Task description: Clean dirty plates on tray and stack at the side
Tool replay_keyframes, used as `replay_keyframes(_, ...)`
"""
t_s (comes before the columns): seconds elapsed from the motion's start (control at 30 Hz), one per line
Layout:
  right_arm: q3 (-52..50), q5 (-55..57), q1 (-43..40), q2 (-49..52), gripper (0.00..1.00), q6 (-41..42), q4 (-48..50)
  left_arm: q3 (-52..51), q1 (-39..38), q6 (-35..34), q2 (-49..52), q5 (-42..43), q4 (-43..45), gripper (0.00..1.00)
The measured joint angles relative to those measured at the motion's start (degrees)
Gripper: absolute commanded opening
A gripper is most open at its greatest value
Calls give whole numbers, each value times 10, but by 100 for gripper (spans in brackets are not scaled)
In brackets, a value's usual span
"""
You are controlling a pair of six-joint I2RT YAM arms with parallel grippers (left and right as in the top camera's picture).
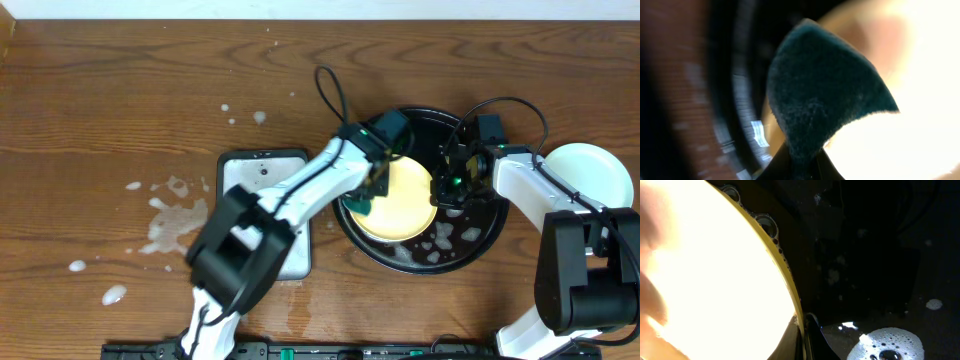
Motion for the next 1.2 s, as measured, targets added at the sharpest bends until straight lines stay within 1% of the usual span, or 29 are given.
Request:
replay_keyframes(0.13,-3,7,0,-10,1,0,-3,-1,10,0,-80,-16,-19,8)
replay_keyframes(0.27,-11,36,1,-64,1,0,-27,-1,23,1,-174,-18,-72,8)
replay_keyframes(0.37,-11,80,1,-136,1,0,-38,-1,57,3,-233,-20,-124,8)
replay_keyframes(0.43,-11,102,6,-177,1,0,-45,-1,87,8,-254,-24,-150,8)
replay_keyframes(0.53,-11,112,17,-208,1,0,-50,-26,134,18,-273,-31,-167,8)
replay_keyframes(0.63,-11,103,19,-206,9,-2,-50,-83,169,23,-274,-33,-148,8)
replay_keyframes(0.67,-11,94,18,-198,16,-6,-47,-111,179,23,-273,-33,-130,10)
replay_keyframes(0.73,-11,74,17,-177,26,-17,-41,-171,193,25,-269,-33,-95,14)
replay_keyframes(0.77,-11,66,17,-167,34,-21,-35,-191,197,27,-268,-33,-78,16)
replay_keyframes(0.8,-11,56,15,-149,37,-28,-28,-213,202,29,-266,-32,-65,17)
replay_keyframes(0.83,-11,48,13,-129,40,-33,-19,-229,206,31,-264,-33,-59,22)
replay_keyframes(0.87,-11,39,10,-108,40,-36,-11,-242,210,32,-263,-33,-55,23)
replay_keyframes(0.93,-11,23,3,-72,40,-45,9,-247,217,35,-262,-32,-54,26)
replay_keyframes(1.0,-11,5,-4,-42,34,-52,23,-247,224,39,-263,-30,-47,30)
replay_keyframes(1.03,-11,-5,-9,-29,29,-54,28,-247,228,44,-263,-28,-47,35)
replay_keyframes(1.1,-11,-27,-17,-5,10,-60,37,-247,233,52,-264,-16,-47,42)
replay_keyframes(1.13,-9,-38,-23,-2,5,-60,40,-247,236,56,-265,-7,-47,45)
replay_keyframes(1.17,-9,-46,-27,1,1,-61,46,-247,238,61,-269,0,-46,47)
replay_keyframes(1.2,-9,-55,-29,6,1,-64,48,-247,240,63,-274,9,-47,48)
